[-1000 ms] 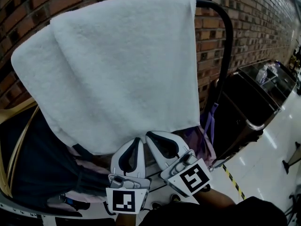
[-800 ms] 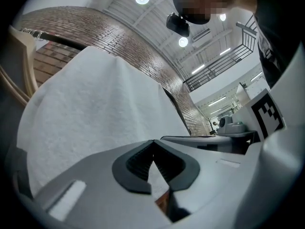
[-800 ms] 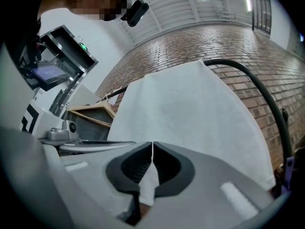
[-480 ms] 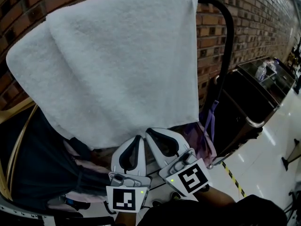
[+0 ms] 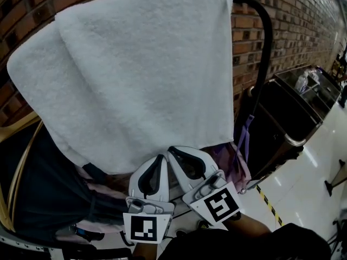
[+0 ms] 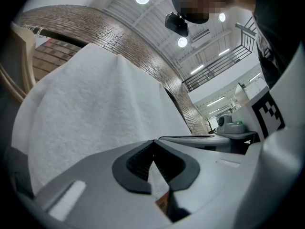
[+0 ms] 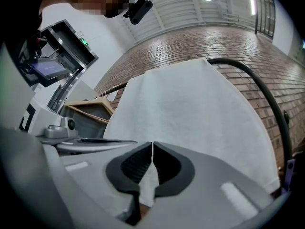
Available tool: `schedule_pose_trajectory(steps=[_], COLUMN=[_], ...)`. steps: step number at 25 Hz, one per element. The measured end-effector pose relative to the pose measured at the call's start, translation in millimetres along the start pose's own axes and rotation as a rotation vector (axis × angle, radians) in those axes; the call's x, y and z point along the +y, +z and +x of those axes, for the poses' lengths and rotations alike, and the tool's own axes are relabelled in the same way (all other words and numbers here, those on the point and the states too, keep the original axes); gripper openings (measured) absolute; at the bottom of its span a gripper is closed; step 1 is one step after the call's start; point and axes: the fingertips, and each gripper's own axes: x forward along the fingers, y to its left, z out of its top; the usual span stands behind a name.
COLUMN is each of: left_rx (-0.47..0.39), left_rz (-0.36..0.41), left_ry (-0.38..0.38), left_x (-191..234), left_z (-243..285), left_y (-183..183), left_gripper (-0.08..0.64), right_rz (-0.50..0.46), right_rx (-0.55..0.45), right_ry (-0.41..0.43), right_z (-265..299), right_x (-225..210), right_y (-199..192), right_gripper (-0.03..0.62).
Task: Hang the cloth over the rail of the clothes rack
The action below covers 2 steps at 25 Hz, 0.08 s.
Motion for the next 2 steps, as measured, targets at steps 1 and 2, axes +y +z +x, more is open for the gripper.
schedule_pose_trajectory(steps=[1,2], left_rx=[0.000,0.000], left_rz=[0.001,0.001], left_ry=[0.000,0.001], left_x=[0.7,1.4], left_z=[-0.4,-0.9], left_y=[-0.2,-0.4], left_gripper=[0.008,0.008], right_rz=[0.000,0.000], right_rx=[0.000,0.000], right_ry=[0.000,0.000], right_z=[0.4,0.8], right_x=[0.6,1.2], right_y=[-0.2,-0.3], right_gripper=[0.011,0.011])
